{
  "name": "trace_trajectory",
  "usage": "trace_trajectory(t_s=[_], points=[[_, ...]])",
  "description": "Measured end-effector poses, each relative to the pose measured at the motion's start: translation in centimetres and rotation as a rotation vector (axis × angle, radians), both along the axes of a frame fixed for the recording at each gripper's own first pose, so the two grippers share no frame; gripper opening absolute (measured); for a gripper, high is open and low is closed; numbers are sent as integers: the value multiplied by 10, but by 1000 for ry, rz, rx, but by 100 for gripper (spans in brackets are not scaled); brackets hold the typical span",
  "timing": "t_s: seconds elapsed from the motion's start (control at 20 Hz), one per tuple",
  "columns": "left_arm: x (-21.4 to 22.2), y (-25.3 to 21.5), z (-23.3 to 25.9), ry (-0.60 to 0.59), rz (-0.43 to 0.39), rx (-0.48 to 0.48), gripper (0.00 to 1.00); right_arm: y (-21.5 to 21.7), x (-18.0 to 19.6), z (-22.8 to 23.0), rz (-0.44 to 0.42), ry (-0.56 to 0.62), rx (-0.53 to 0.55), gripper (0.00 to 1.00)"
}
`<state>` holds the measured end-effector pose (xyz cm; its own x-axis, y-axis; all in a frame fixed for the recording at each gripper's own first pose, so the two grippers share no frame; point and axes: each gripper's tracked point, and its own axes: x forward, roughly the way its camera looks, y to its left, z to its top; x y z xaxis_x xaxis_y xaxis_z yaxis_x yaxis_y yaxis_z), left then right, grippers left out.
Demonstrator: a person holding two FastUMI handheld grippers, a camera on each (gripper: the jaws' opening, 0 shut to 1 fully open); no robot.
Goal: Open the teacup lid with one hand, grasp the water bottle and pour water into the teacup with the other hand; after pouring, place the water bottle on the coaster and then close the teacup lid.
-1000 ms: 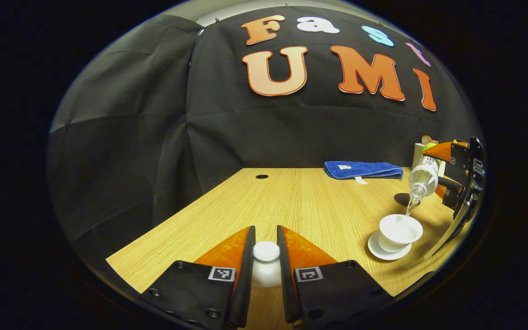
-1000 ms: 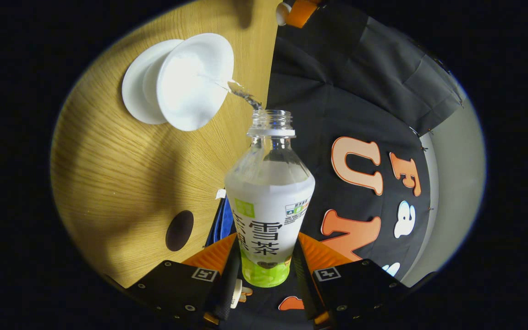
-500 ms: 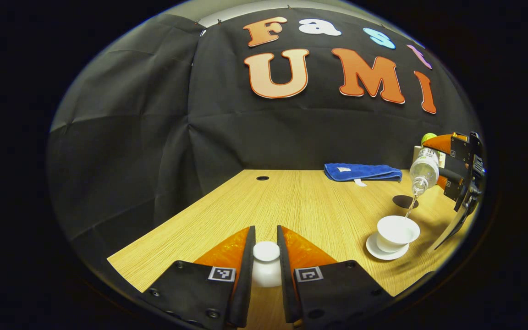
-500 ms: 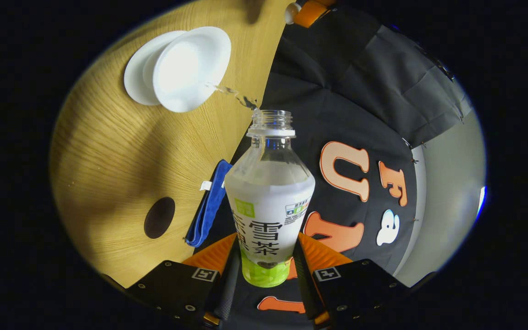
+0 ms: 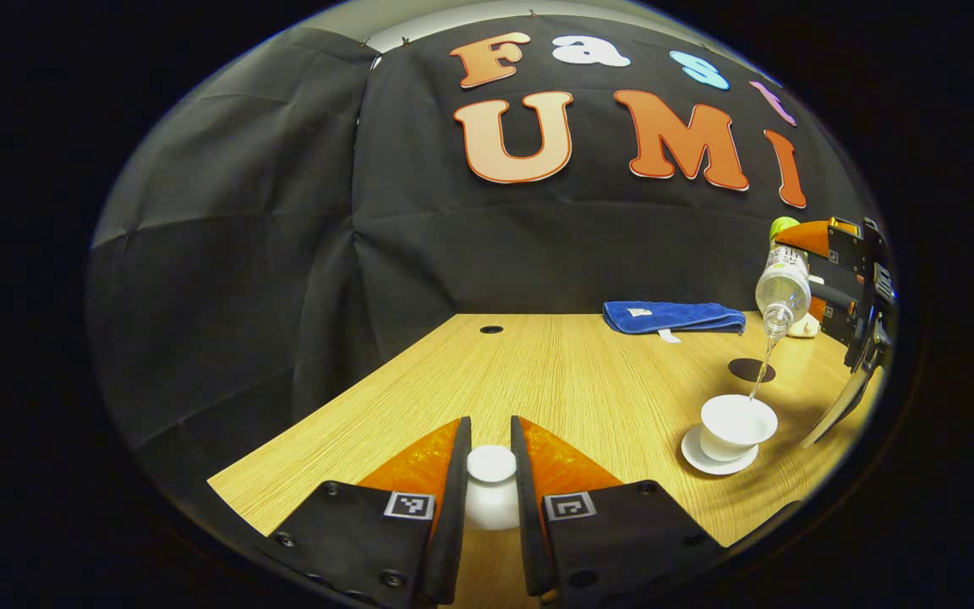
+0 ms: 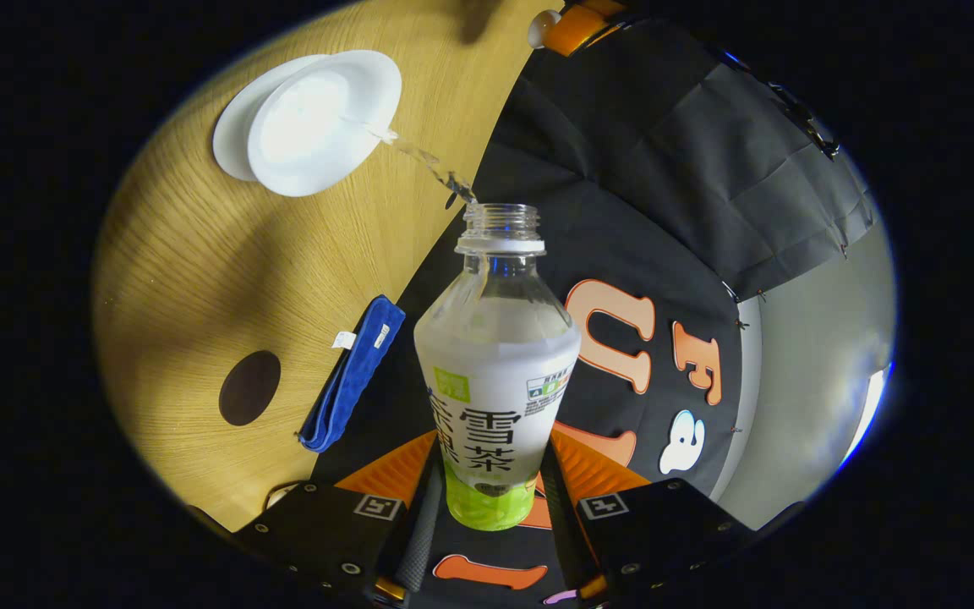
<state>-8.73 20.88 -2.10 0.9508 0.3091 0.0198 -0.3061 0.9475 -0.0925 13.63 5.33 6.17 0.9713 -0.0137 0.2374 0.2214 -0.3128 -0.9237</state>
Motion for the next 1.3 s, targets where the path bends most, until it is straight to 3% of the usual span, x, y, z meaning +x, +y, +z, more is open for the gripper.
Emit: trace_trajectory(t_s=[0.2, 0.5, 1.25, 1.3], points=[[0, -1, 2, 2, -3, 4, 33, 3, 2, 12, 16, -24, -44, 65], [1, -3, 2, 7, -4, 9, 33, 4, 7, 12, 25, -27, -67, 58], [7, -22, -1, 26, -37, 26, 33, 28, 14, -33, 86, 49, -81, 65], [7, -23, 0, 27, -36, 29, 33, 28, 15, -33, 91, 51, -81, 62]])
